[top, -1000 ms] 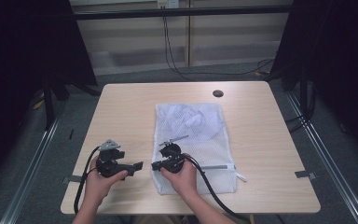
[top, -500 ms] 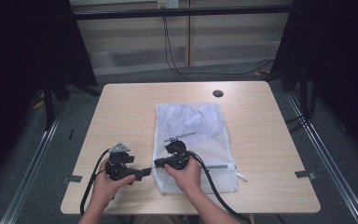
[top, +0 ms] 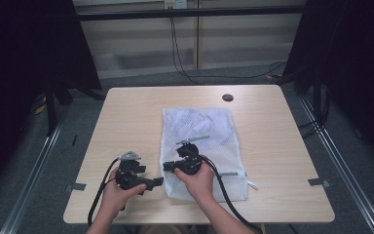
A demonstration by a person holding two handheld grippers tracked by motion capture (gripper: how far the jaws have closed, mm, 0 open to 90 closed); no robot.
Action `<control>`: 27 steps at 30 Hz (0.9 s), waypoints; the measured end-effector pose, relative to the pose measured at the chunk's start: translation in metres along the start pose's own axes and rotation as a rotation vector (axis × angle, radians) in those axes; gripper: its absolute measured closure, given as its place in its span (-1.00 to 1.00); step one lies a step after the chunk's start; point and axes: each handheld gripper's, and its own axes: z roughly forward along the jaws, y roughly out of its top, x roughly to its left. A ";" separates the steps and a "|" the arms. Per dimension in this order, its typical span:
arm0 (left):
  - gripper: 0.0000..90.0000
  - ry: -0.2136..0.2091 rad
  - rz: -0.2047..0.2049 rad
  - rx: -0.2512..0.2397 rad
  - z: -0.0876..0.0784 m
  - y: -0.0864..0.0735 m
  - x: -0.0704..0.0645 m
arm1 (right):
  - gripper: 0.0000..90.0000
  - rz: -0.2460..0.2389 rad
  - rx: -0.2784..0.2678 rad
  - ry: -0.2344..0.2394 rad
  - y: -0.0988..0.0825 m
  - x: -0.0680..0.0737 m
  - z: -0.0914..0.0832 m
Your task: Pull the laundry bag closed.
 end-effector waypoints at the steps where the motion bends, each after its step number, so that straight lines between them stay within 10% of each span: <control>1: -0.95 -0.004 -0.003 0.001 0.001 0.000 0.000 | 0.93 0.000 -0.003 -0.001 0.000 0.000 -0.001; 27: -0.92 -0.080 -0.044 -0.026 0.013 0.007 -0.012 | 0.93 -0.011 -0.029 -0.015 0.004 0.002 -0.009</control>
